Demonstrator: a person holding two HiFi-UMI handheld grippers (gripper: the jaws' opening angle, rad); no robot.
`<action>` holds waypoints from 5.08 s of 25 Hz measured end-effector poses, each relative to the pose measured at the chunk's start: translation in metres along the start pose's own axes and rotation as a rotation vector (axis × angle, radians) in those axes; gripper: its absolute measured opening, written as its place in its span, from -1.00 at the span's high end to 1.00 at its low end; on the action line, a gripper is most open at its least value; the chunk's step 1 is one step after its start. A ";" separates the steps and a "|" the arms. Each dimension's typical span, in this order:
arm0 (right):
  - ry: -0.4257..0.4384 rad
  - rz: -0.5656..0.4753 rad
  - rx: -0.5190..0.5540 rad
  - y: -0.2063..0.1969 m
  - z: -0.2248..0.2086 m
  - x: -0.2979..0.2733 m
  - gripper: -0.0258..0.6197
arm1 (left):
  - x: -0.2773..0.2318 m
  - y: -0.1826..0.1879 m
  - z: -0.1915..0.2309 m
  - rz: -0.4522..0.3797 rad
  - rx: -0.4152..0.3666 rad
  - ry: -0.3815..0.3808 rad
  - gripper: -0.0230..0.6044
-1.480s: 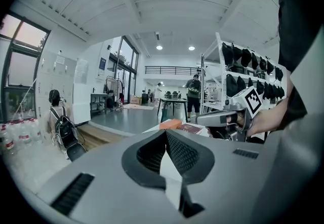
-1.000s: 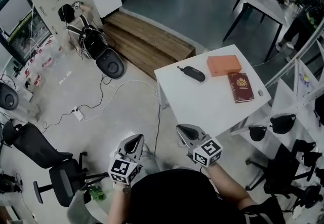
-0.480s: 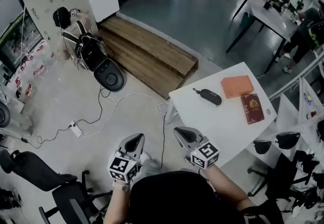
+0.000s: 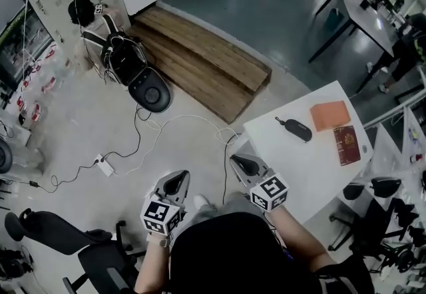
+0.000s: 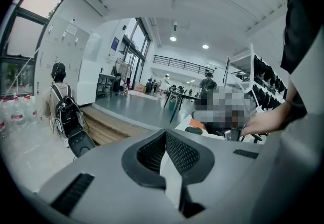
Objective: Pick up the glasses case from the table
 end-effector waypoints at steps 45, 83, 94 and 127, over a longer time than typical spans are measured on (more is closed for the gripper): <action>-0.341 0.672 0.139 -0.141 -0.394 0.023 -0.28 | -0.270 0.102 0.007 0.273 -0.019 -0.128 0.87; -0.089 0.924 0.563 -0.084 -0.331 -0.060 -0.23 | -0.201 0.076 0.009 0.163 0.076 0.064 0.87; 0.084 0.679 0.656 0.007 -0.211 -0.121 -0.23 | -0.120 0.061 0.028 0.054 0.159 0.246 0.87; 0.492 -0.061 0.206 0.146 -0.010 -0.100 -0.23 | 0.029 0.064 0.053 -0.212 0.138 0.410 0.87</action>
Point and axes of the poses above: the fingertips, and each gripper's own axes: x backward along the fingers, z to its left, y out of its top, the point moved 10 cm from there along x, backward along the fingers, and after that the axes turned 10 degrees about z, right-handed, at the moved point
